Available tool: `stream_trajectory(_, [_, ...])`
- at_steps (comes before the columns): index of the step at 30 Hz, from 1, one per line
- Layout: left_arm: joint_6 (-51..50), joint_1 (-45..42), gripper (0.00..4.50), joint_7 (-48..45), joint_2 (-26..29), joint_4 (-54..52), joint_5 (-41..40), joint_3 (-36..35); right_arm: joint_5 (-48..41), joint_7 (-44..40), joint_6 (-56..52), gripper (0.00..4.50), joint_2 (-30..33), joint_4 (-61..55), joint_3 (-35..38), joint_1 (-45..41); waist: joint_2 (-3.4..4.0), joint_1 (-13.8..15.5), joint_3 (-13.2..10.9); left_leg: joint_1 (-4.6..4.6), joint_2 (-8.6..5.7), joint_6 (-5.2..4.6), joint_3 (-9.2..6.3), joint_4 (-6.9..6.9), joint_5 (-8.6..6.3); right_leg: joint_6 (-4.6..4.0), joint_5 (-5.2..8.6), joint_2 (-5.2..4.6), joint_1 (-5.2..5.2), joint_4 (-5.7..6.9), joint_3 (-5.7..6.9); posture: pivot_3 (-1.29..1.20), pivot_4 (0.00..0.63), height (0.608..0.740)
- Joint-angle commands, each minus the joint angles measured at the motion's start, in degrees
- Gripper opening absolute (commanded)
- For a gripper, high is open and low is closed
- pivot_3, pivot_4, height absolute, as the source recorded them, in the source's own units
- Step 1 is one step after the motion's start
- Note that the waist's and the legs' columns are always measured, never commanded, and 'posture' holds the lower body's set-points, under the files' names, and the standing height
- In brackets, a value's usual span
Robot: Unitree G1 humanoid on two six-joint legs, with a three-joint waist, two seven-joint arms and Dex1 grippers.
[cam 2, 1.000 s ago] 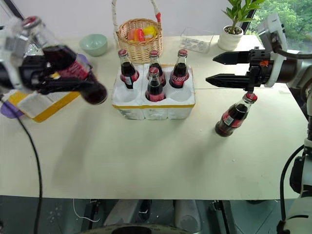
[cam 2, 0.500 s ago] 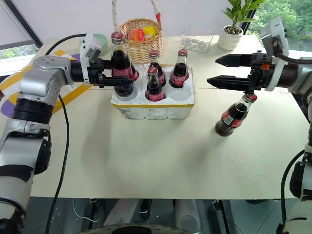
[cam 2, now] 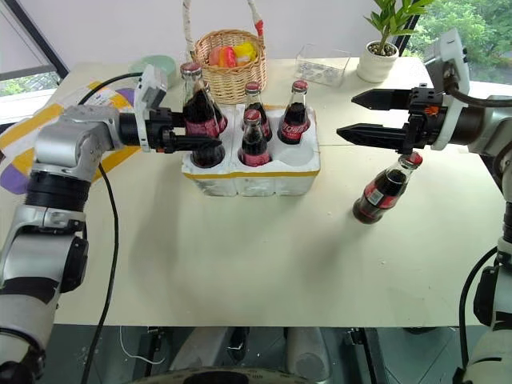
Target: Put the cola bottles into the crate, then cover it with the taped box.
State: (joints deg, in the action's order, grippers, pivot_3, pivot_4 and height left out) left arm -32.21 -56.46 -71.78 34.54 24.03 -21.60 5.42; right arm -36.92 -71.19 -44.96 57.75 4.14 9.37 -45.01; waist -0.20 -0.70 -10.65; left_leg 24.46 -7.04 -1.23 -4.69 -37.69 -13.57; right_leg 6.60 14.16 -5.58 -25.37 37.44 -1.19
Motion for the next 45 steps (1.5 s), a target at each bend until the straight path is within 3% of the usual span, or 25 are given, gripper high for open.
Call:
stream_trajectory(1, [2.28, 0.81, 2.81, 0.90, 0.67, -2.84, 0.56, -1.67, -0.82, -0.07, 0.88, 4.50, 0.33, -0.73, 2.00, -0.83, 0.00, 0.01, 0.00, 0.00, 0.00, 0.00, 0.00, 0.00, 0.00, 0.00, 0.00, 0.00, 0.00, 0.00, -0.01, 0.00, 0.150, 0.738])
stream_trajectory(9, [7.48, 5.10, 2.81, 5.65, -1.76, -1.93, 2.95, -1.99, -0.56, -0.49, 1.29, 4.50, 0.61, -0.24, 1.70, -1.39, 0.00, -0.05, 0.00, -0.01, 0.00, 0.00, 0.01, 0.00, 0.00, 0.00, 0.00, 0.00, 0.00, -0.01, -0.03, 0.00, 0.150, 0.738])
stream_trajectory(12, [7.45, 5.65, 4.33, 6.95, -2.11, -1.96, 3.03, -2.42, -0.40, -0.64, 1.34, 4.50, 0.64, 0.09, 1.46, -1.75, 0.00, -0.02, 0.00, -0.01, 0.01, 0.00, 0.01, 0.00, 0.00, 0.00, 0.00, 0.00, 0.00, -0.01, -0.02, 0.00, 0.150, 0.738])
stream_trajectory(13, [7.15, 6.02, 4.42, 7.06, -2.08, -2.41, 2.80, -2.59, -0.30, -0.74, 1.40, 4.50, 0.66, 0.27, 1.33, -1.92, 0.00, 0.03, 0.00, -0.01, 0.00, 0.00, 0.01, 0.00, 0.00, 0.00, 0.00, 0.00, 0.00, -0.01, -0.02, 0.00, 0.150, 0.738])
stream_trajectory(20, [3.32, 7.72, 4.42, 6.01, 0.35, -8.31, -0.04, -5.27, 0.18, -1.31, 1.56, 4.50, 0.88, 0.86, 0.83, -2.89, 0.00, 0.05, 0.00, -0.01, 0.00, 0.00, 0.00, -0.05, -0.01, 0.00, 0.00, 0.00, 0.03, -0.01, -0.02, 0.00, 0.150, 0.738])
stream_trajectory(24, [-8.76, 8.90, 4.42, -0.68, 9.58, -21.56, -11.29, -11.41, 0.54, -2.43, 1.54, 4.50, 1.93, 1.11, 0.44, -3.99, -0.01, -0.33, -0.02, 0.01, 0.01, -0.01, 0.01, -0.03, -0.02, 0.00, 0.00, 0.01, -0.02, 0.00, -0.05, 0.00, 0.150, 0.738])
stream_trajectory(29, [-21.99, 9.37, 4.42, -4.80, 19.95, -30.56, -25.61, -19.85, 0.24, -3.67, 0.87, 4.50, 3.76, 0.95, 0.53, -5.41, 0.04, -0.23, -0.01, -0.01, 0.02, -0.03, 0.01, 0.00, -0.04, -0.01, 0.00, 0.01, -0.01, -0.02, -0.04, 0.00, 0.150, 0.738])
stream_trajectory(32, [-25.62, 11.62, 4.42, -5.22, 22.95, -35.48, -30.96, -22.11, 0.19, -3.70, 0.84, 4.50, 4.72, 1.01, 1.14, -6.06, 0.04, 0.15, -0.01, -0.05, 0.01, -0.13, -0.01, -0.04, -0.11, 0.00, 0.01, 0.00, 0.09, -0.04, -0.02, 0.00, 0.150, 0.738])
stream_trajectory(38, [-21.73, 19.33, 4.42, -4.07, 23.42, -44.03, -29.62, -18.63, -0.43, -2.76, -1.14, 4.50, 7.93, 2.21, 3.41, -8.37, 0.04, 0.10, -0.01, -0.05, 0.01, -0.16, 0.00, -0.09, -0.13, 0.00, 0.00, -0.01, 0.14, -0.08, -0.04, 0.00, 0.150, 0.738])
stream_trajectory(45, [-15.04, 21.56, 4.42, -4.02, 21.67, -42.59, -23.92, -11.54, -1.54, -1.38, -4.12, 4.50, 14.83, 0.60, 11.36, -4.85, 0.05, 0.32, -0.01, -0.05, 0.02, -0.30, 0.01, -0.07, -0.21, -0.01, 0.01, -0.02, 0.14, -0.13, -0.05, 0.00, 0.150, 0.738])
